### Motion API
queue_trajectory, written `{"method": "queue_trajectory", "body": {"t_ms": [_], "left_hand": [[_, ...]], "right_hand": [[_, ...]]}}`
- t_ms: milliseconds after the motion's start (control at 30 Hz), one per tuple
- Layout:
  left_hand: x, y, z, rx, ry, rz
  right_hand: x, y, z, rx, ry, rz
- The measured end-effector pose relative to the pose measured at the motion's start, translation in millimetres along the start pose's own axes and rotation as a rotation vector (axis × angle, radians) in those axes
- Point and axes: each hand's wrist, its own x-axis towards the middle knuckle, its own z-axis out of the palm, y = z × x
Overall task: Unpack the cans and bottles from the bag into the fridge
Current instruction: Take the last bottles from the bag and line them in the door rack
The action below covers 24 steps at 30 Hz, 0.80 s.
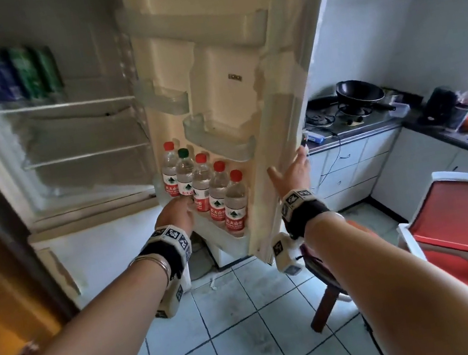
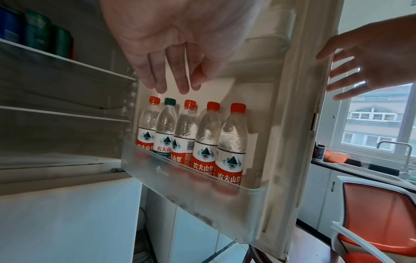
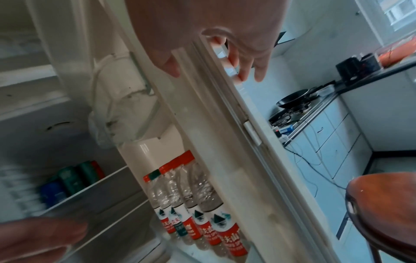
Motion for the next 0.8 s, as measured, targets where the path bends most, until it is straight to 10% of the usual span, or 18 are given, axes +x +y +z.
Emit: {"method": "queue_trajectory", "body": {"t_ms": [800], "left_hand": [[-78, -130, -74, 0.139, 0.003, -0.287]], "right_hand": [[-143, -81, 100, 0.246, -0.240, -0.251]]}}
